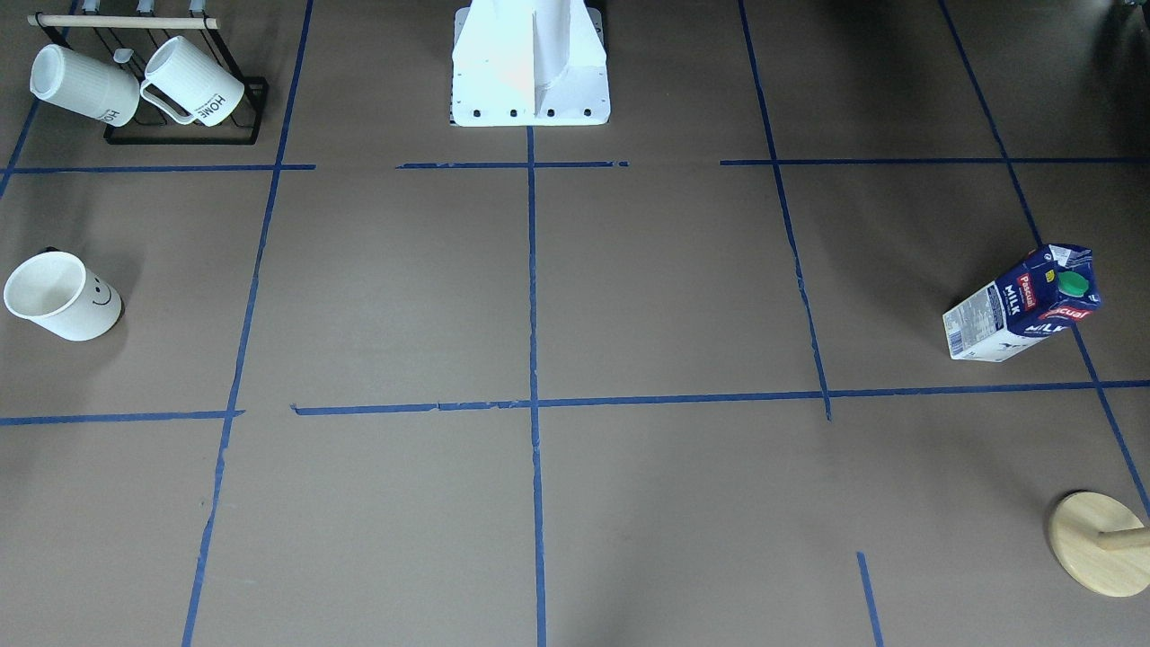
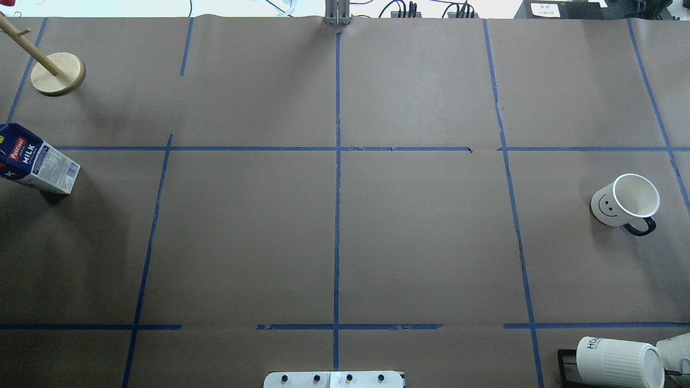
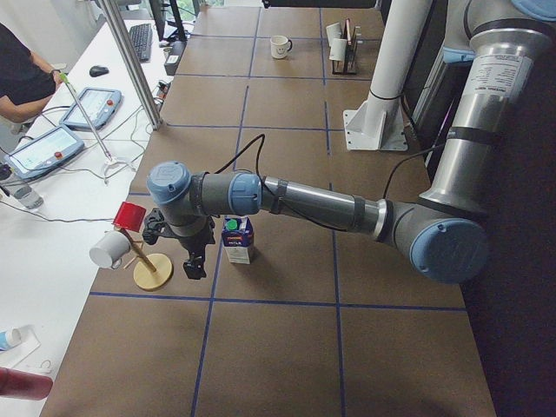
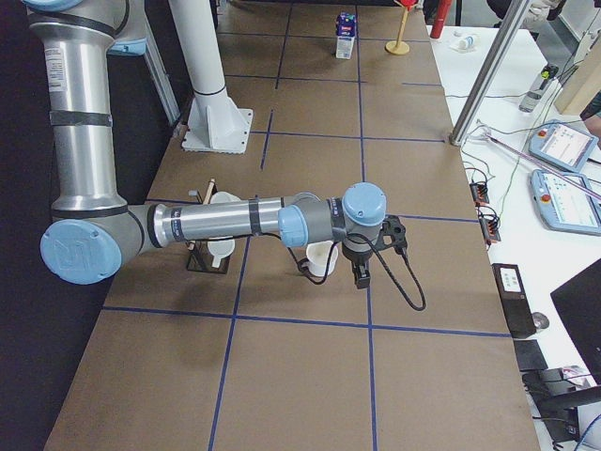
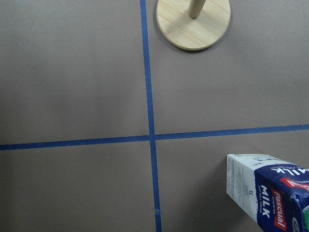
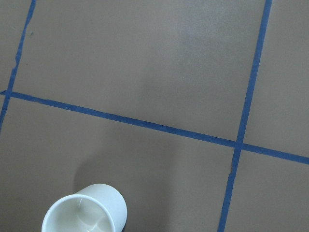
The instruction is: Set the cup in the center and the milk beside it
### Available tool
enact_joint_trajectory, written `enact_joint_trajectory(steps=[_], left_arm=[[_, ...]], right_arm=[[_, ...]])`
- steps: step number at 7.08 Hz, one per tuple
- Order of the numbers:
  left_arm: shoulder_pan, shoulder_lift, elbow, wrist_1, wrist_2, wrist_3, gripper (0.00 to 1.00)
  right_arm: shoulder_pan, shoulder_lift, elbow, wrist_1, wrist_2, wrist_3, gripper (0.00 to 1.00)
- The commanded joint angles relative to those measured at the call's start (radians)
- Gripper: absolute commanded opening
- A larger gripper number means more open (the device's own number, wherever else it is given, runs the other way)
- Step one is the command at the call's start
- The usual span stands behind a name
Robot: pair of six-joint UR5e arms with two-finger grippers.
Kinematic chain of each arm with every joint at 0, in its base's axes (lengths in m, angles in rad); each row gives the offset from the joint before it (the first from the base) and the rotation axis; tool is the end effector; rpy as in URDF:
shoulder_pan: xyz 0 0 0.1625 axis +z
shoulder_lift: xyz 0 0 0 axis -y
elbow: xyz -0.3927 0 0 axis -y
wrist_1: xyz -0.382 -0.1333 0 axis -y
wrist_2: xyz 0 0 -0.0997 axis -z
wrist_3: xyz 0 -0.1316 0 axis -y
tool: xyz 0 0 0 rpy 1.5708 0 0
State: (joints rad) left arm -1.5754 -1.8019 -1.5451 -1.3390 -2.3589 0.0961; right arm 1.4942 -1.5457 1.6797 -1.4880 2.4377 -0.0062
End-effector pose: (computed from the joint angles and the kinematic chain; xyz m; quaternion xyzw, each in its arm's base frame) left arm -0.0426 -0.5609 0.5622 0.0072 0.3840 0.0372 0.9225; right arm -0.0057 -0.5052 0.5658 0.0834 -0.4207 -0.0827 0.8995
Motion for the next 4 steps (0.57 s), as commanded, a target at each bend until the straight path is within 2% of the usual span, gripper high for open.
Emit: enact_joint_trajectory(steps=[1, 4], left_arm=[[0.003, -0.014, 0.011, 0.007, 0.001, -0.002, 1.00], [0.005, -0.008, -0.006, -0.011, 0.001, -0.003, 1.00]], right_arm=[[0.000, 0.012, 0.000, 0.002, 0.001, 0.000, 1.00], [0.000, -0.002, 0.009, 0.008, 0.006, 0.005, 1.00]])
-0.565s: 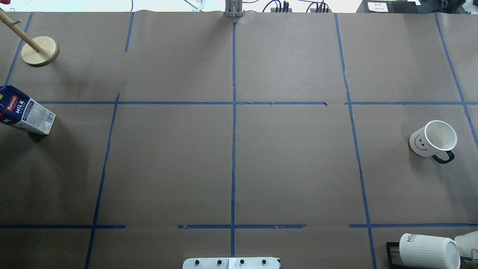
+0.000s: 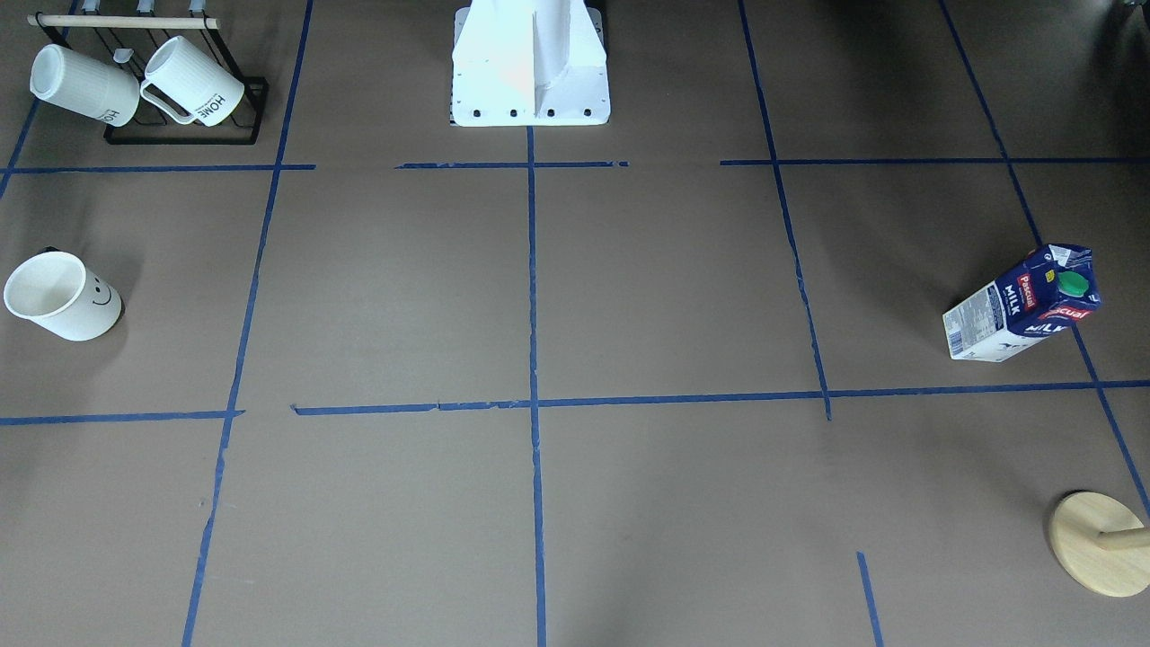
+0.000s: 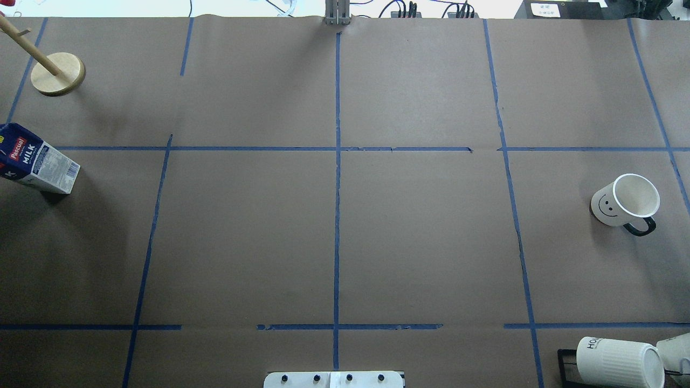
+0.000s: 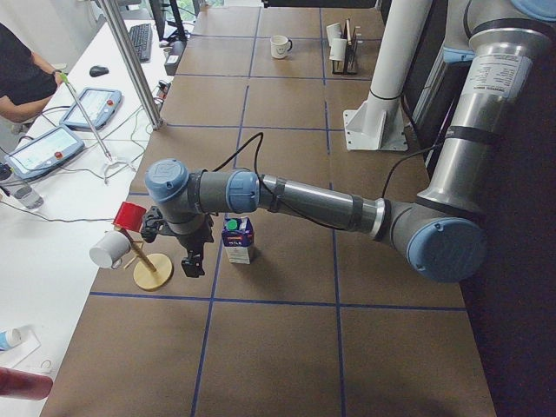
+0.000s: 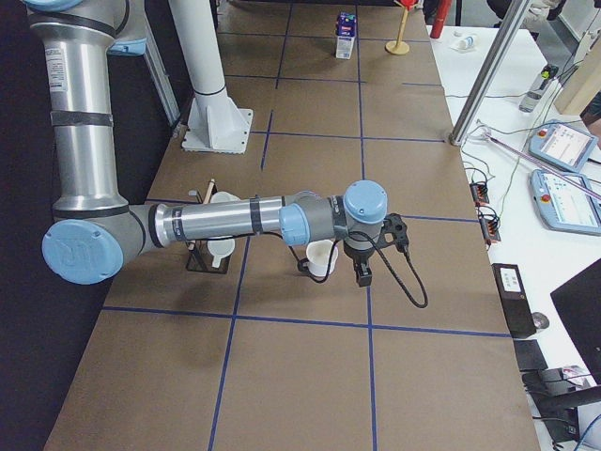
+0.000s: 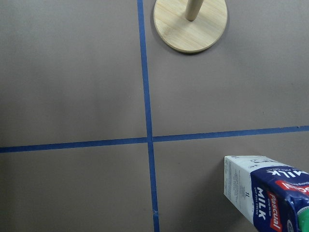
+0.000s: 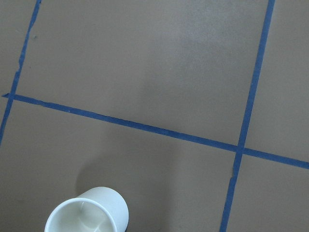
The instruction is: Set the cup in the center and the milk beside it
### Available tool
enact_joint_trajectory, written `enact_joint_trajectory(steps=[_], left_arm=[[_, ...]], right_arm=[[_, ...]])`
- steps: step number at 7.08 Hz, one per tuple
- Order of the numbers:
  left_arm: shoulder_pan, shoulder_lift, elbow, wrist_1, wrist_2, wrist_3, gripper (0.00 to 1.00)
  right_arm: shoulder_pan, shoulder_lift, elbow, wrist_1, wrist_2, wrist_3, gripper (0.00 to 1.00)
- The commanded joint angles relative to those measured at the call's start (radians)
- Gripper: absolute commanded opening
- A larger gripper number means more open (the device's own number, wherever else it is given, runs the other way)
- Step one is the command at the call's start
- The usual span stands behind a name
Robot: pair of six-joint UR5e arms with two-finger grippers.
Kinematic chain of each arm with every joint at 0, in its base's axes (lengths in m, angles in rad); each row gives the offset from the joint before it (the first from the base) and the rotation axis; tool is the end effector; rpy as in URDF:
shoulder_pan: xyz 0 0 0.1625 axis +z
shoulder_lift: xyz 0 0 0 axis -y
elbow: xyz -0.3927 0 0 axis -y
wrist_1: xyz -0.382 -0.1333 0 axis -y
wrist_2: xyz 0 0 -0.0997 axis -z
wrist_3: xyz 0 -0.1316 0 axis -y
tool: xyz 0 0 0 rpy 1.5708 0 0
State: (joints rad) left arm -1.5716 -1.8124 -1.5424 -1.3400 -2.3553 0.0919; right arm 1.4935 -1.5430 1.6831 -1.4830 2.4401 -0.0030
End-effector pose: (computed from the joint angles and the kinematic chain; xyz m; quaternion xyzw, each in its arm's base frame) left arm -0.0408 -0.5653 0.5578 0.0096 0.3822 0.0387 0.9232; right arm -0.0064 -0.5065 0.5619 0.0875 -0.4219 -0.0840 0.8985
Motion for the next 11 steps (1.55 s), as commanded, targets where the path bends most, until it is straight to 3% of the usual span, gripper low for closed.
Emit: enact_joint_trajectory(steps=[1, 4, 8, 10, 11], left_arm=[[0.010, 0.002, -0.002, -0.014, 0.002, -0.001, 1.00], [0.042, 0.015, 0.022, -0.050, -0.002, 0.002, 1.00], [0.071, 0.013, 0.028, -0.051, -0.004, 0.000, 1.00], [0.071, 0.015, 0.019, -0.050, -0.002, -0.007, 1.00], [0.071, 0.013, 0.001, -0.051, -0.004, -0.077, 1.00]], right_arm=[[-0.001, -0.003, 0.004, 0.009, 0.004, 0.005, 1.00], [-0.013, -0.023, 0.004, 0.076, 0.004, 0.001, 1.00], [-0.110, -0.029, 0.013, 0.082, -0.001, 0.029, 1.00], [-0.171, -0.037, 0.064, 0.127, -0.033, 0.278, 0.99], [-0.217, -0.083, 0.063, 0.250, -0.082, 0.340, 0.99]])
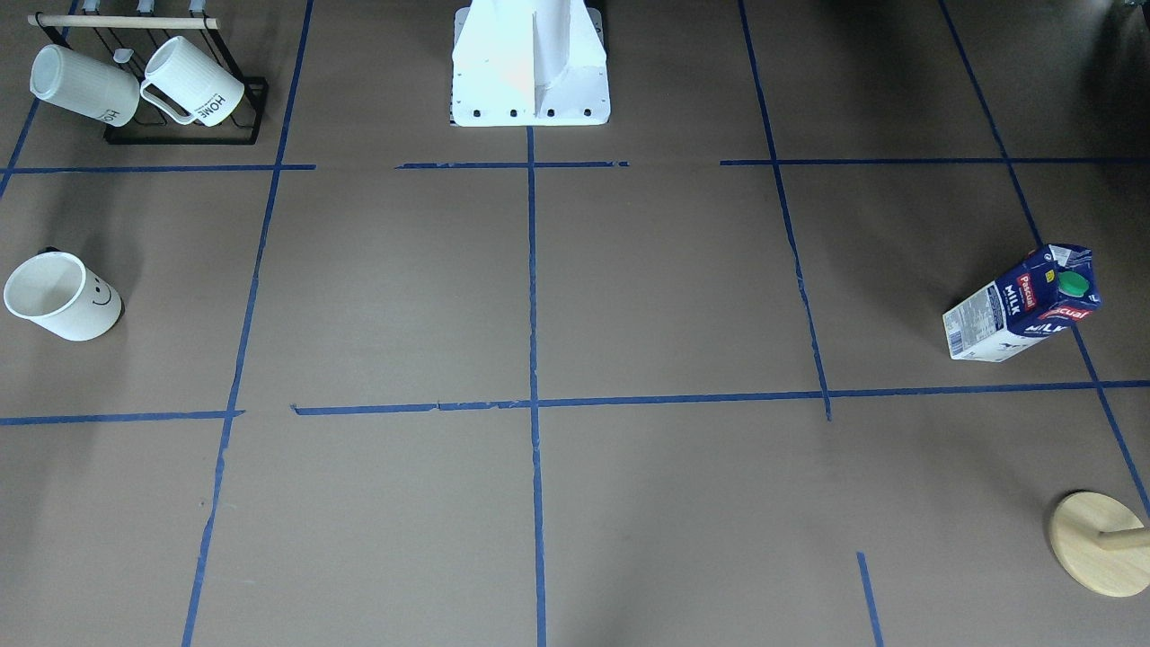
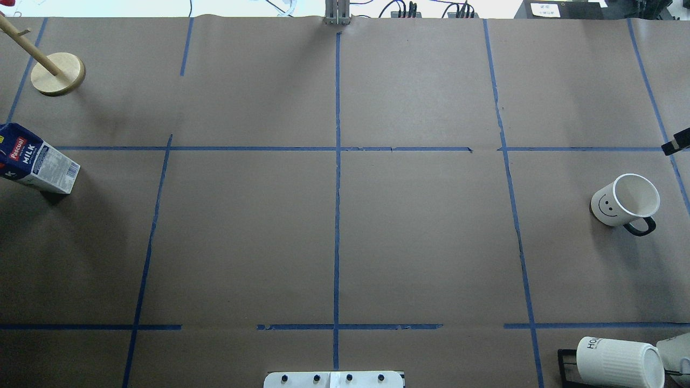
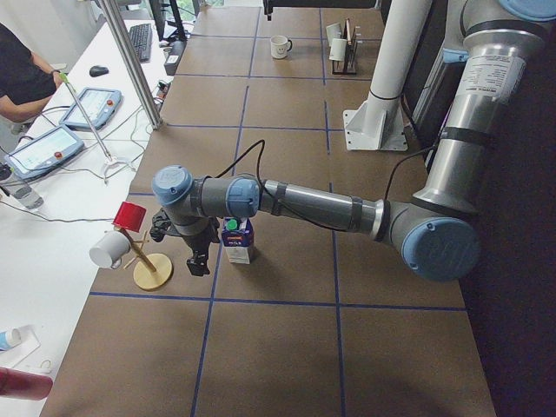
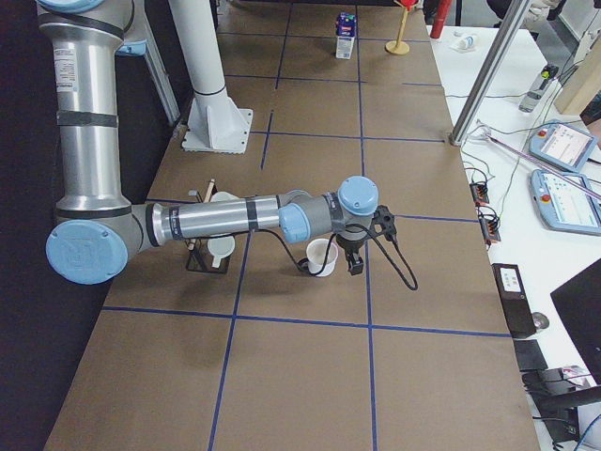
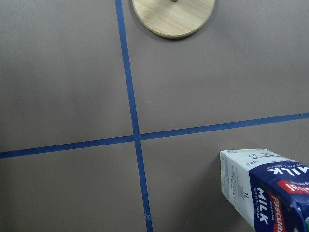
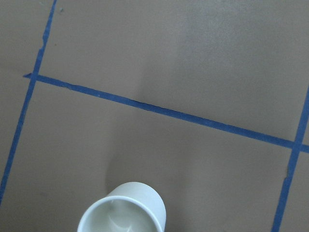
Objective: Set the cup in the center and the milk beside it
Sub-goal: 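Reach the right gripper down to the white smiley mug and grasp it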
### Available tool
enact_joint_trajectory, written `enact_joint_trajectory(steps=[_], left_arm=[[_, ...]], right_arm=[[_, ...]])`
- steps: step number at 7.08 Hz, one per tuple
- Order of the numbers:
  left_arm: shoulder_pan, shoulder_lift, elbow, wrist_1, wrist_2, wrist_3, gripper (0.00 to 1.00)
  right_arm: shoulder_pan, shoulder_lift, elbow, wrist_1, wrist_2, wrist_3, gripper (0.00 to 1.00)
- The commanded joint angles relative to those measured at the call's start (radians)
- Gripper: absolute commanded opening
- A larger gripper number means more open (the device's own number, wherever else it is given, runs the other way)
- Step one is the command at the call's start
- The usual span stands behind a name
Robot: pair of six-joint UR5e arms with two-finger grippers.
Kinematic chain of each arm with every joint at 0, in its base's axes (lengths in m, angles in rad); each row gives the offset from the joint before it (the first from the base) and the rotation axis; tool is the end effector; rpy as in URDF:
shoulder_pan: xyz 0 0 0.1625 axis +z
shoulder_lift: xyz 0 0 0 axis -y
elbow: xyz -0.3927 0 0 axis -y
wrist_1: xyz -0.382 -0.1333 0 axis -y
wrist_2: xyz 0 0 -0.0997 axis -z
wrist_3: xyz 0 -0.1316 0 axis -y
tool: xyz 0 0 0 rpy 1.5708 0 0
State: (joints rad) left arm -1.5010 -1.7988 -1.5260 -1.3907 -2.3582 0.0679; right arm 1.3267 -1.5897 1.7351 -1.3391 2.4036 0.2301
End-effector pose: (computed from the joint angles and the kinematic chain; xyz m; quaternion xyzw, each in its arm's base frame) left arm -0.0006 -0.5658 0.5680 0.0011 0.3836 0.0641 0.9213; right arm -0.0850 -0.4898 0.5454 0.0733 -0.4265 -0.0821 0.8978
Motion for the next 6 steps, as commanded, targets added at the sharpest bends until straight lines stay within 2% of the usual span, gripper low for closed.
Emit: enact_joint_trajectory(steps=[1, 2, 5, 6], left_arm=[[0.001, -0.002, -0.020, -0.001, -0.001, -0.078, 1.00], [0.002, -0.002, -0.019, -0.001, -0.001, -0.080, 1.00], [0.002, -0.002, -0.017, -0.001, -0.001, -0.080, 1.00], [0.002, -0.002, -0.022, 0.001, -0.003, -0.080, 1.00]], right_arm=[[-0.094, -0.042, 0.009, 0.171, -0.072, 0.236, 0.98], [-0.124, -0.046, 0.008, 0.234, -0.093, 0.338, 0.98], [-0.156, -0.087, -0.021, 0.244, -0.098, 0.345, 0.98], [-0.171, -0.082, -0.075, 0.256, -0.100, 0.342, 0.98]])
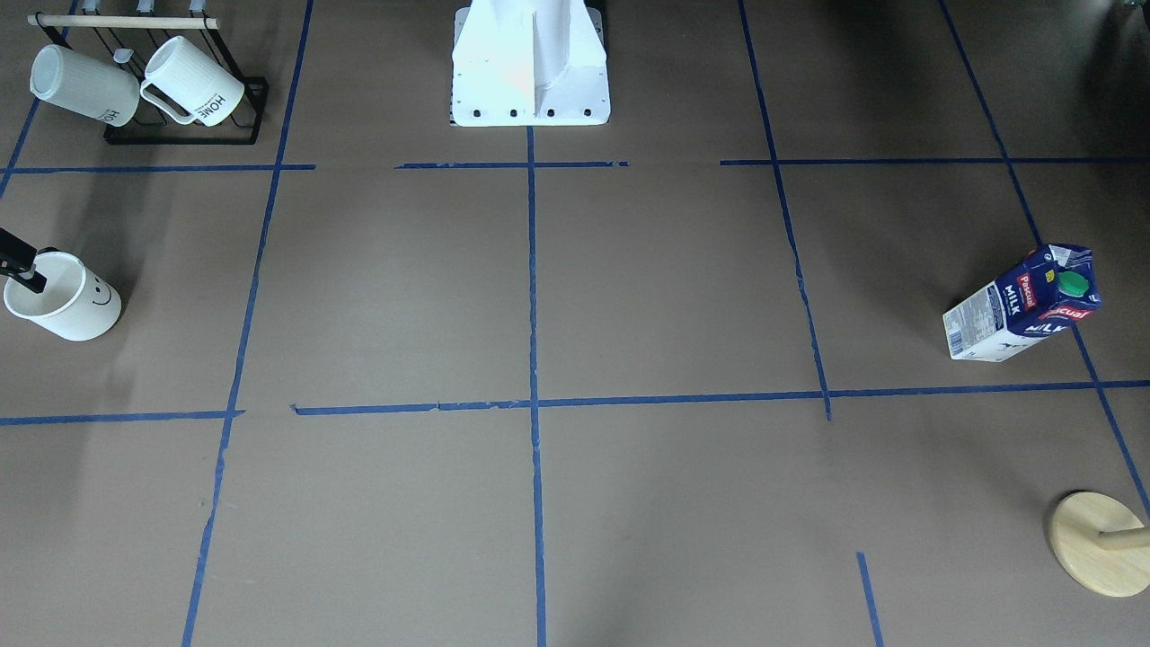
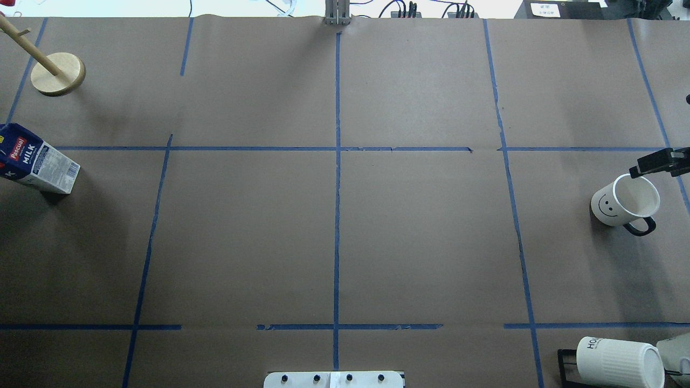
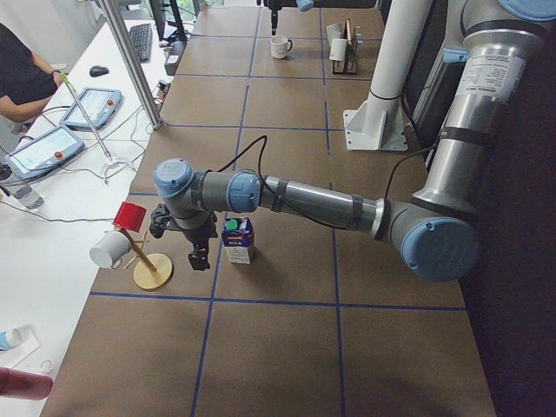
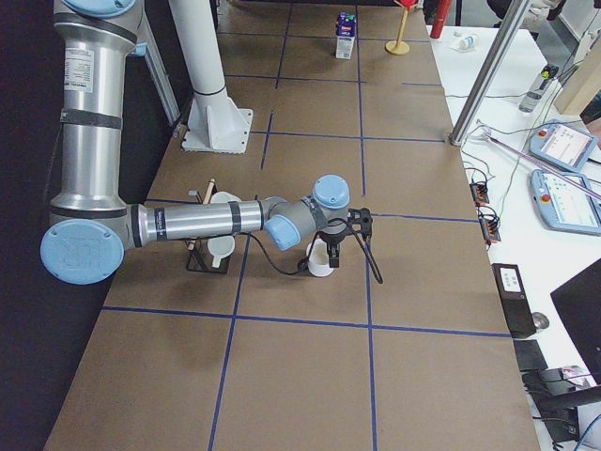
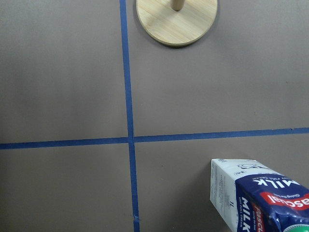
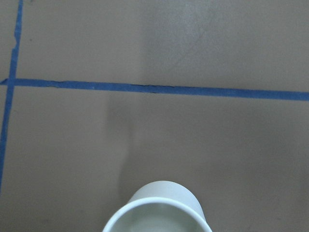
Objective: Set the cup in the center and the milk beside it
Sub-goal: 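Reach the right gripper down to the white smiley mug and grasp it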
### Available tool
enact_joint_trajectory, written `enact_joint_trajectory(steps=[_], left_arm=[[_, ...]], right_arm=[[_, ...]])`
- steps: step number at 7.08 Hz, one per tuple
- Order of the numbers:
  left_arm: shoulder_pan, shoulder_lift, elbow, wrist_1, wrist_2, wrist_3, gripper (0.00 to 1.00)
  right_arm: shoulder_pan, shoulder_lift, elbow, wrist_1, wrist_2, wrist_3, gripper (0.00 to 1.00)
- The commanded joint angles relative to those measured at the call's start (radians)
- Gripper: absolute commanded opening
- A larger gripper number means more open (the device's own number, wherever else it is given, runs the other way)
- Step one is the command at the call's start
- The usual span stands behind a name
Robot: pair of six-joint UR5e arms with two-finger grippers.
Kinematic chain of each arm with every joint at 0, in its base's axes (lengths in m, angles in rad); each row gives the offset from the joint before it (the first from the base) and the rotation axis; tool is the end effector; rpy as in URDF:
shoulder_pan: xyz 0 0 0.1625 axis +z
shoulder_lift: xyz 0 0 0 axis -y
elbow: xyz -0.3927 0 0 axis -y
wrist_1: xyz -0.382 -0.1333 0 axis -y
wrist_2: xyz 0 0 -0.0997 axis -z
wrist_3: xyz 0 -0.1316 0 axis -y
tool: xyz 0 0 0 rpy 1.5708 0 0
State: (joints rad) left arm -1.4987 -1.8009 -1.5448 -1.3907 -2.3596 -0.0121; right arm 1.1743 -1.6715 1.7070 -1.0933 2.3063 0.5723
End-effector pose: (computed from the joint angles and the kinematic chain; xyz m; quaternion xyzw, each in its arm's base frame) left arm 0.0009 -0.5669 0.5577 -0.0051 0.3844 0.0323 0.9226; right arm -0.1427 -0.4574 0.5757 0.0476 -0.4180 -0.0116 0.9071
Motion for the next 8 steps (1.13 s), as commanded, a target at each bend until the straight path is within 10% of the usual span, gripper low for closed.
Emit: enact_joint_trajectory(steps=[1, 2, 3, 4, 8], left_arm=[[0.000, 0.000, -0.003, 0.001, -0.001, -0.002, 1.00], [0.000, 0.000, -0.003, 0.001, -0.003, -0.002, 1.00], [0.000, 0.000, -0.004, 0.001, -0.003, -0.002, 1.00], [0.000, 0.000, -0.003, 0.001, -0.003, -0.002, 1.00], [0.000, 0.001, -0.004, 0.001, -0.013, 0.000, 1.00]], right_arm=[[-0.031, 0.001, -0.081, 0.023, -0.001, 0.001, 0.96], [-0.039, 0.001, -0.101, 0.023, -0.001, 0.000, 0.90], [-0.039, 0.001, -0.104, 0.023, 0.001, 0.003, 0.33], [-0.039, 0.001, -0.099, 0.023, 0.008, 0.001, 0.02], [-0.130, 0.056, 0.057, 0.084, 0.132, 0.176, 0.00]])
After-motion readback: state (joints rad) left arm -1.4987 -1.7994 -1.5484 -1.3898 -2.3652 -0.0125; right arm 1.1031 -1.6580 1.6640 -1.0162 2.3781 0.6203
